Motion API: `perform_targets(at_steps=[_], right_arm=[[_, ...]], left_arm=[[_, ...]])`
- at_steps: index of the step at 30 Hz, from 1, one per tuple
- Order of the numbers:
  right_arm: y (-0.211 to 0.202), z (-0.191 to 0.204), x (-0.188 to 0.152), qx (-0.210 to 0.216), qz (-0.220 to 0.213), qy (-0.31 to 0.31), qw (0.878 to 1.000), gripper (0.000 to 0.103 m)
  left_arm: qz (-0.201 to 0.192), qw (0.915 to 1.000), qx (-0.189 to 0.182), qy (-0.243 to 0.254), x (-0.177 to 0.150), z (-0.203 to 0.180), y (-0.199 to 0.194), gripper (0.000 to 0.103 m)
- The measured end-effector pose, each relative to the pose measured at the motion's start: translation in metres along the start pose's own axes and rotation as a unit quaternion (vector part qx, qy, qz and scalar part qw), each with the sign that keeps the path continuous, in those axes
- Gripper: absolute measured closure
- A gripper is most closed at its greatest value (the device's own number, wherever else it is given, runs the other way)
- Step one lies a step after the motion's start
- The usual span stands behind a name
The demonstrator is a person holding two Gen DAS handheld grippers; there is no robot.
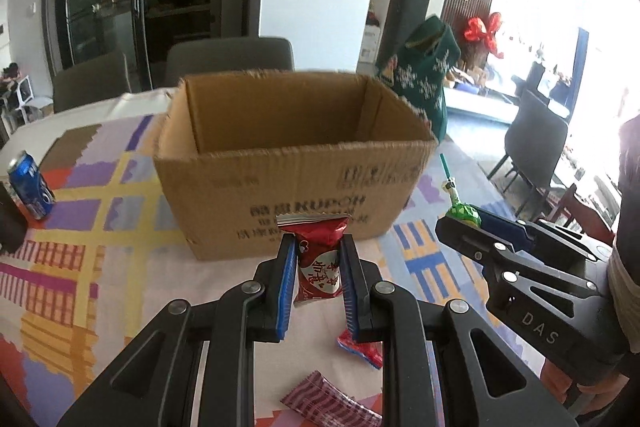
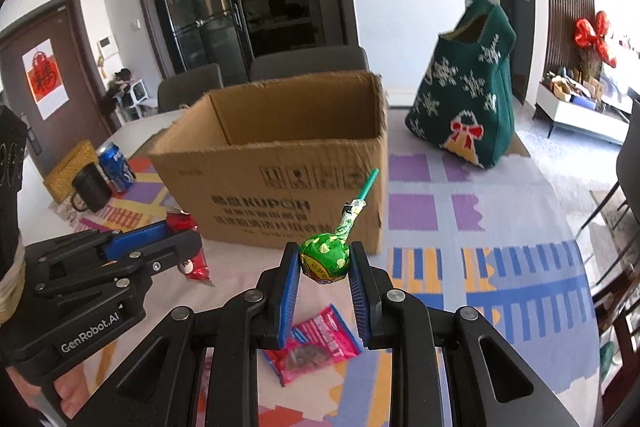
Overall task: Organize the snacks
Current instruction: 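Lift the candy and lollipop and carry them over the box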
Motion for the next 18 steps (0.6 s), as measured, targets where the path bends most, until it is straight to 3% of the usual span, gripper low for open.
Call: perform_targets(at_steps=[18], right_arm=[[-0.034,0.027,0.046,0.009,-0.069,-0.04,0.997,0.077]], left_arm=[[-0.071,0.9973,0.019,-0.001,0.036,0.012,-0.042,0.081]])
Point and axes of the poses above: each gripper's, at about its wrist camera, not at the fingertips, and y roughly the way its jaws point, z to its left, x to its top, the point moved 1 cm from there along y, roughly the way its jaws point, and after that the axes turned 14 degrees about z, right-handed, at the moved point
